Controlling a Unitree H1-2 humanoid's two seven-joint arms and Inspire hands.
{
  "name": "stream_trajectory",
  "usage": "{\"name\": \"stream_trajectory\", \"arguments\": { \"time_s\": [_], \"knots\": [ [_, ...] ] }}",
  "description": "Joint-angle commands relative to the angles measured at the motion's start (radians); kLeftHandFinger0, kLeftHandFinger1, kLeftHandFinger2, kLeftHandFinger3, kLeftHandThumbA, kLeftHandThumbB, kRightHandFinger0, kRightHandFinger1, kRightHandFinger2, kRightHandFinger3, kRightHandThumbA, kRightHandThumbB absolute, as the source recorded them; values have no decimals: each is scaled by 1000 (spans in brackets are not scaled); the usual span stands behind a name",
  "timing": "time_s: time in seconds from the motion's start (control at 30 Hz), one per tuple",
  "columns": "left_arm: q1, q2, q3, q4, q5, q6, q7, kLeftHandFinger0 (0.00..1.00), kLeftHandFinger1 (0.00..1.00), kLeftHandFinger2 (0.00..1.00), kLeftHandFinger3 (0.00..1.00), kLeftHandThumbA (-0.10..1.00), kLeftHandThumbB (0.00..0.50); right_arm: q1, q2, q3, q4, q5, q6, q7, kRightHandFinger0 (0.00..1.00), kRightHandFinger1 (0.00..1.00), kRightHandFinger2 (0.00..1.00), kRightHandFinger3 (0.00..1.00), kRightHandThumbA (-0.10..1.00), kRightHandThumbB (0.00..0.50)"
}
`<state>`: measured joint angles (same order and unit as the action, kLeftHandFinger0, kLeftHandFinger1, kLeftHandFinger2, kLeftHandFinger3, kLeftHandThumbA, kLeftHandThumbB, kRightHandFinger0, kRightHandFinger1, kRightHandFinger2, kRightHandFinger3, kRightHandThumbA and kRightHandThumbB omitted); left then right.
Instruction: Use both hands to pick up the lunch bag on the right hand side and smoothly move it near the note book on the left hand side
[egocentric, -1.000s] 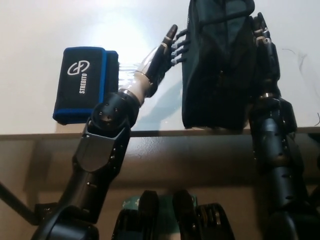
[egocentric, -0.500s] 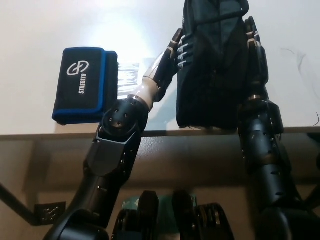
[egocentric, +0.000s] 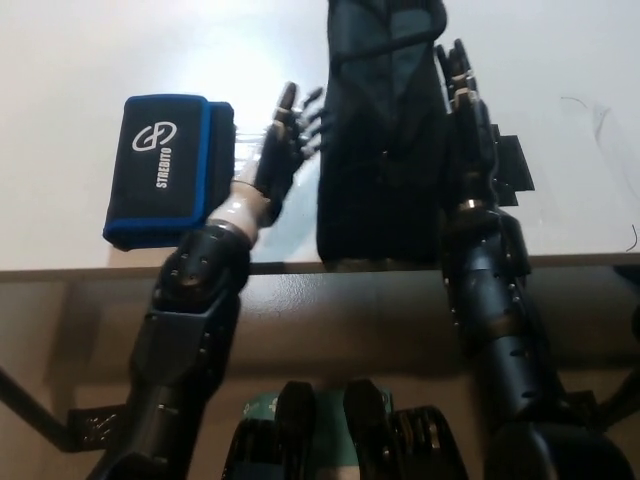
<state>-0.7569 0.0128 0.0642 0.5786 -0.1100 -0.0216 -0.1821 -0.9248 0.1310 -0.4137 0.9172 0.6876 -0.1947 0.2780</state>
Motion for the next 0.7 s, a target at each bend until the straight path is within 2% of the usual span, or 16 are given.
{"name": "stream_trajectory", "arguments": {
  "time_s": [0.0,0.2,0.43,0.67],
  "knots": [
    [-29,29,36,-54,-54,-14,-7,1000,1000,1000,1000,1000,331,-74,28,22,15,-8,-10,39,1000,1000,1000,1000,1000,282],
    [-16,60,58,-91,-67,-1,-15,1000,1000,1000,1000,1000,315,-90,43,31,45,-18,-16,39,1000,1000,1000,1000,1000,267],
    [-12,81,53,-119,-71,25,-23,1000,1000,1000,1000,1000,351,-110,68,38,76,-24,-22,46,1000,1000,1000,1000,1000,284],
    [-19,83,53,-129,-77,21,-19,1000,1000,1000,1000,1000,347,-119,93,49,73,-28,-23,54,1000,1000,1000,1000,1000,297]
  ]
}}
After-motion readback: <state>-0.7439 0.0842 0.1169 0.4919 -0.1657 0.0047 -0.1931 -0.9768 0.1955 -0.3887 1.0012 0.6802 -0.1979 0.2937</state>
